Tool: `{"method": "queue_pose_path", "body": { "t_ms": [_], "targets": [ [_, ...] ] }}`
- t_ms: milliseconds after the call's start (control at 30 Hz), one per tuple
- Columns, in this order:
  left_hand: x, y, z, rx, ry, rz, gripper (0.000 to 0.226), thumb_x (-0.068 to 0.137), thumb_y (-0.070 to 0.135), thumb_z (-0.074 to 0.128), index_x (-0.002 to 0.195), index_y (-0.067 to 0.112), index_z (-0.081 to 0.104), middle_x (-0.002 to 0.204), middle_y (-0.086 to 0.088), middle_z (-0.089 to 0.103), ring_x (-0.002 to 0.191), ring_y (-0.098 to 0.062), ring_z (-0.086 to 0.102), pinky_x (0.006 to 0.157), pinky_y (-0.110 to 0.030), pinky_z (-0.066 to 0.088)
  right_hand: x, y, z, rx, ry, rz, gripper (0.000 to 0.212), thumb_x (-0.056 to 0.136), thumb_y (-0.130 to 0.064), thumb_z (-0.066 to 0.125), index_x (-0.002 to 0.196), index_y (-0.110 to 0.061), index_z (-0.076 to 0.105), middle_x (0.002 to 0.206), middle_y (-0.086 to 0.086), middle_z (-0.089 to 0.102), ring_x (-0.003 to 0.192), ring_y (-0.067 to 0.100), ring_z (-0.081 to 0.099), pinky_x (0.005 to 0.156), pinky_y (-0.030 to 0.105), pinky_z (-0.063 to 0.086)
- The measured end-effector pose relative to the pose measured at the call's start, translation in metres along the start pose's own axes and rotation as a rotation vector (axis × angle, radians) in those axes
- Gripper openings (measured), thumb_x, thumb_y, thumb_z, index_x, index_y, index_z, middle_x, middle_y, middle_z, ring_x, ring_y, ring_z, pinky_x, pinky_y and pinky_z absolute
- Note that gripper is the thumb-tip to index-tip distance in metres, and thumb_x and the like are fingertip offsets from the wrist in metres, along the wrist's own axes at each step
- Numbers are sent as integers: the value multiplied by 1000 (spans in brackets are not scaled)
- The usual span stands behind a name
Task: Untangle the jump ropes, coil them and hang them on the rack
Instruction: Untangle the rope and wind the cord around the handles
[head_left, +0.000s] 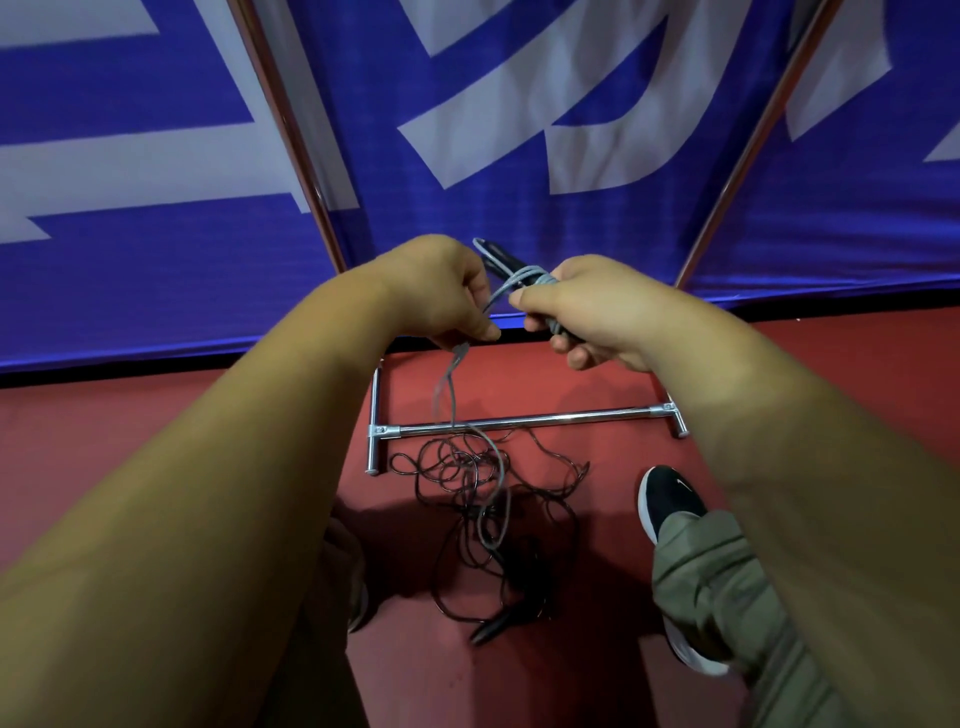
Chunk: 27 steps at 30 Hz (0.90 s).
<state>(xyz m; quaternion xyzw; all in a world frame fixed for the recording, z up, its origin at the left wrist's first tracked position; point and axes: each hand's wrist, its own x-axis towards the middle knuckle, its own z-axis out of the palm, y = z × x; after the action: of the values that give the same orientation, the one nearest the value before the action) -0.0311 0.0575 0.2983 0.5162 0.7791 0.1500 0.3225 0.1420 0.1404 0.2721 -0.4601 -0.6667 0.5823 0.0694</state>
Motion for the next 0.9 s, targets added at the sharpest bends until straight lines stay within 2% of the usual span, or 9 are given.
{"method": "queue_pose_path", "body": {
  "t_ms": [100, 167, 300, 400, 467, 567, 667, 800, 900],
  "targets": [
    [2, 3, 3, -38, 109, -27, 11, 96, 10, 72, 97, -1, 70, 72, -14, 73, 56, -19, 75, 52, -31, 62, -2, -4, 0, 134, 13, -17, 39, 98, -51, 72, 102, -14, 63, 91, 4, 66, 54, 12, 45, 45, 23, 34],
    [2, 6, 4, -126, 153, -33, 16, 101, 12, 65, 100, -2, 72, 65, -12, 67, 54, -22, 75, 49, -26, 58, -2, -7, -1, 216, 48, -17, 55, 97, -66, 65, 112, -13, 64, 91, 4, 68, 53, 12, 46, 46, 23, 33],
    [-3, 11, 5, -488, 56, 25, 24, 102, 25, 69, 95, 3, 71, 68, -13, 59, 67, -22, 71, 59, -20, 58, 3, -7, -1, 321, 135, 29, 56, 100, -70, 56, 114, -17, 71, 88, 3, 69, 53, 12, 46, 44, 22, 31],
    [-5, 10, -1, -711, -51, 87, 13, 103, 19, 65, 101, 6, 67, 75, -9, 61, 73, -16, 71, 66, -18, 58, 5, -6, -3, 391, 149, 52, 53, 100, -69, 57, 115, -21, 73, 89, 4, 68, 54, 12, 47, 45, 22, 31],
    [-4, 5, -7, -823, -123, 124, 15, 96, 17, 68, 107, 6, 69, 76, -7, 63, 75, -12, 68, 74, -20, 60, 3, -8, -6, 409, 146, 49, 52, 99, -69, 59, 114, -21, 75, 89, 5, 68, 55, 12, 48, 45, 22, 30],
    [-5, -3, -13, -622, -150, 231, 23, 86, 25, 75, 103, 10, 73, 88, -3, 76, 87, -12, 72, 80, -23, 60, 0, -11, -7, 415, 127, 32, 53, 98, -68, 62, 110, -18, 72, 87, 5, 70, 54, 12, 48, 45, 22, 29],
    [-7, -4, -14, -470, -147, 309, 11, 96, 21, 71, 98, 10, 68, 111, -2, 80, 111, -13, 73, 94, -28, 58, -2, -13, -9, 401, 110, 23, 54, 96, -68, 65, 110, -17, 72, 85, 5, 71, 52, 13, 48, 43, 22, 28],
    [-8, -1, -7, -555, -198, 316, 9, 99, 7, 67, 100, 3, 59, 99, -19, 70, 102, -29, 76, 95, -41, 61, -5, -16, -15, 466, 94, 6, 34, 97, -51, 70, 102, -17, 70, 81, 6, 68, 48, 12, 39, 42, 20, 21],
    [-8, 2, -2, -384, -166, 265, 17, 101, 10, 68, 105, -1, 55, 93, -22, 64, 92, -31, 79, 78, -38, 64, -7, -18, -19, 475, 114, 6, 29, 93, -42, 71, 100, -13, 69, 82, 7, 67, 48, 12, 37, 43, 20, 20]
  ]
}}
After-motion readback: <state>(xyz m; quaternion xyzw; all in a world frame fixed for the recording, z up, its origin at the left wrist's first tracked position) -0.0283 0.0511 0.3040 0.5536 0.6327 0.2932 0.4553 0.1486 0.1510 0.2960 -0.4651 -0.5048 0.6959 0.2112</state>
